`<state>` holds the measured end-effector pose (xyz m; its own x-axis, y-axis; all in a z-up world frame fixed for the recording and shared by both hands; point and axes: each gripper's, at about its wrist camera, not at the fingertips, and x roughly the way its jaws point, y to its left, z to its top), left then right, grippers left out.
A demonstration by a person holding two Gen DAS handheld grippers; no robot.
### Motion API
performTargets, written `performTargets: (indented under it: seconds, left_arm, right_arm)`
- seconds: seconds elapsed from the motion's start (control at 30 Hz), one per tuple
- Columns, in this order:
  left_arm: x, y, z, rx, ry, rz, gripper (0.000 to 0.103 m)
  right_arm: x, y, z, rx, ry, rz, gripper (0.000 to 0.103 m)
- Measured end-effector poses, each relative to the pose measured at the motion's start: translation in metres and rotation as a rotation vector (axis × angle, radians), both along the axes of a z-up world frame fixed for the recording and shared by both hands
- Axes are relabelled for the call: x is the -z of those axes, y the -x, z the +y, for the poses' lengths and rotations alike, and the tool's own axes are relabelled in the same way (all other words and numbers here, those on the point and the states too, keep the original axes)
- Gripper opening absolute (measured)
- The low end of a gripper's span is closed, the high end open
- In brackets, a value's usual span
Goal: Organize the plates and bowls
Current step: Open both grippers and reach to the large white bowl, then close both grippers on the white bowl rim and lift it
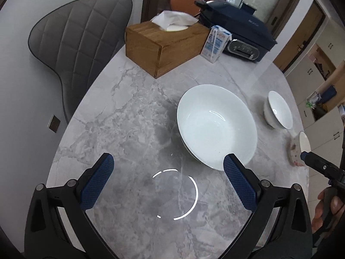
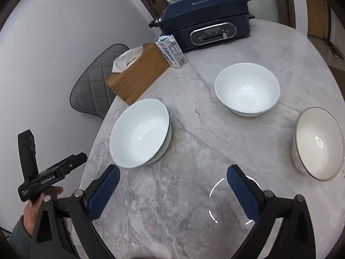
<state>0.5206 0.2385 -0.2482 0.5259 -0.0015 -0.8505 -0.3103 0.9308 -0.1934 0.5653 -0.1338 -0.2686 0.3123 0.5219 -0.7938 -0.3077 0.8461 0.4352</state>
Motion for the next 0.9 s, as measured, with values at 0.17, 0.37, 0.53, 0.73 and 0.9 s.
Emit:
performTargets:
  seconds: [0.17, 0.37, 0.53, 0.73, 0.9]
  left_arm:
    - [0.033, -0.048, 0.0, -0.001, 0.027, 0.061, 0.102]
    - [0.056, -0.067, -0.006, 0.0, 0.008, 0.08, 0.101]
    - [0.072, -0.073, -0.007, 0.006, 0.012, 0.1, 0.07]
    - [0.086, -0.076, -0.016, 0.046, 0.024, 0.114, 0.017]
    - [0.084, -0.075, -0.032, 0.08, -0.003, 0.124, 0.012]
  right_arm:
    - [0.039, -0.046, 0.024, -0.006, -0.021, 0.093, 0.08]
    - [0.065, -0.063, 0.048, -0.04, -0.045, 0.131, 0.073]
    - [0.078, -0.07, 0.058, -0.056, -0.026, 0.153, 0.042]
    - [0.077, -0.069, 0.069, -0.123, -0.054, 0.141, 0.017]
    - [0.075, -0.065, 0.067, -0.108, -0.025, 0.132, 0.015]
